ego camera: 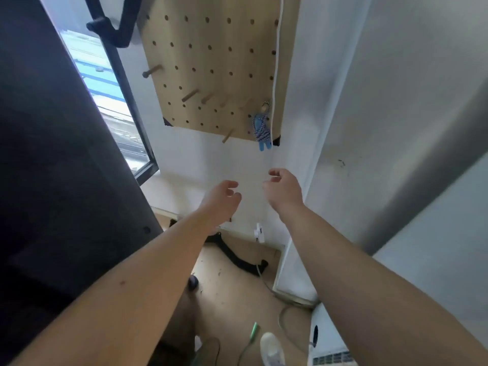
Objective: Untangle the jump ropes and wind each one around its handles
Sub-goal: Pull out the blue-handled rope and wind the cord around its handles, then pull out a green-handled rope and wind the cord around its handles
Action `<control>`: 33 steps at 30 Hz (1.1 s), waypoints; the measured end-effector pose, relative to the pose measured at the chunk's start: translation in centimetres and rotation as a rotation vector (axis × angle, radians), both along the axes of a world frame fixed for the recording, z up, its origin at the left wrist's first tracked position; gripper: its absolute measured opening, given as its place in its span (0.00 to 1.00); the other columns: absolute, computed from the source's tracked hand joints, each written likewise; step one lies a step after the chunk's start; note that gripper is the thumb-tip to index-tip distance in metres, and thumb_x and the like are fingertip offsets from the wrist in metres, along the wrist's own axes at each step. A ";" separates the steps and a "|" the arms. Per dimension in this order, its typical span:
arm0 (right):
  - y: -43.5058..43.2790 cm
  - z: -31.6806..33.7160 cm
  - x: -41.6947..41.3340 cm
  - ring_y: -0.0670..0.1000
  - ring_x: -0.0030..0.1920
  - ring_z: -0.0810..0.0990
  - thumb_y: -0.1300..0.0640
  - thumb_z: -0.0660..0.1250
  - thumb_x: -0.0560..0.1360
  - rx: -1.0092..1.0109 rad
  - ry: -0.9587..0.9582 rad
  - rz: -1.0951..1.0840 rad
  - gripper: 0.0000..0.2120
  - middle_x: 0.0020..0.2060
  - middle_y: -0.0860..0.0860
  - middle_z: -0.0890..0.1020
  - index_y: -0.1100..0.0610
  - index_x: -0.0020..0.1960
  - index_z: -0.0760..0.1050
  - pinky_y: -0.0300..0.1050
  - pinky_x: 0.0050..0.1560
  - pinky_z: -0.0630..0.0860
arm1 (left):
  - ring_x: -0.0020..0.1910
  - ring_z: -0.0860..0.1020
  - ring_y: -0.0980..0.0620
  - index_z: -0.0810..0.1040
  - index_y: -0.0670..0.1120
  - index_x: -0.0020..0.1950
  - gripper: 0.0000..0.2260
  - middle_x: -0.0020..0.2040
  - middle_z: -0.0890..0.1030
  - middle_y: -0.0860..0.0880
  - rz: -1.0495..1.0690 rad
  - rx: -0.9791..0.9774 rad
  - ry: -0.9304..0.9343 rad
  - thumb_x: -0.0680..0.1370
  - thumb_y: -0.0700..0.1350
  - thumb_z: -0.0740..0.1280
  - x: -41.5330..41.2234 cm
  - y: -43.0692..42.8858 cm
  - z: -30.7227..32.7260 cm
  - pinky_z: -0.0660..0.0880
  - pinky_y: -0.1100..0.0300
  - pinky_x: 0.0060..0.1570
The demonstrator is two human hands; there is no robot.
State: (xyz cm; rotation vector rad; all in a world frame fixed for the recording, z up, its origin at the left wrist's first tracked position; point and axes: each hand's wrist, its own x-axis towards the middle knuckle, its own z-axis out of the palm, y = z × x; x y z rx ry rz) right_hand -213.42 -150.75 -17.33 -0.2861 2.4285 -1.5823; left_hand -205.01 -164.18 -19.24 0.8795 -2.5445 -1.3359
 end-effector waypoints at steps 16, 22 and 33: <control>14.7 -9.2 14.1 0.49 0.55 0.78 0.57 0.69 0.77 0.277 0.020 0.274 0.19 0.56 0.46 0.77 0.51 0.67 0.75 0.43 0.58 0.74 | 0.55 0.79 0.53 0.70 0.57 0.72 0.20 0.64 0.76 0.56 -0.036 0.110 -0.161 0.80 0.50 0.63 14.6 12.4 -9.9 0.79 0.56 0.51; 21.3 -18.3 16.5 0.48 0.56 0.78 0.56 0.69 0.77 0.412 -0.039 0.395 0.20 0.60 0.50 0.79 0.50 0.68 0.74 0.40 0.56 0.71 | 0.59 0.76 0.54 0.70 0.57 0.72 0.20 0.65 0.76 0.54 -0.051 0.171 -0.246 0.80 0.49 0.64 17.2 20.3 -17.9 0.78 0.54 0.57; 27.9 -38.0 20.4 0.52 0.61 0.76 0.56 0.68 0.76 0.601 -0.169 0.475 0.22 0.63 0.51 0.78 0.51 0.70 0.72 0.42 0.58 0.69 | 0.59 0.76 0.55 0.72 0.52 0.71 0.18 0.64 0.77 0.51 -0.151 0.164 -0.385 0.80 0.45 0.64 20.7 28.1 -37.2 0.72 0.58 0.60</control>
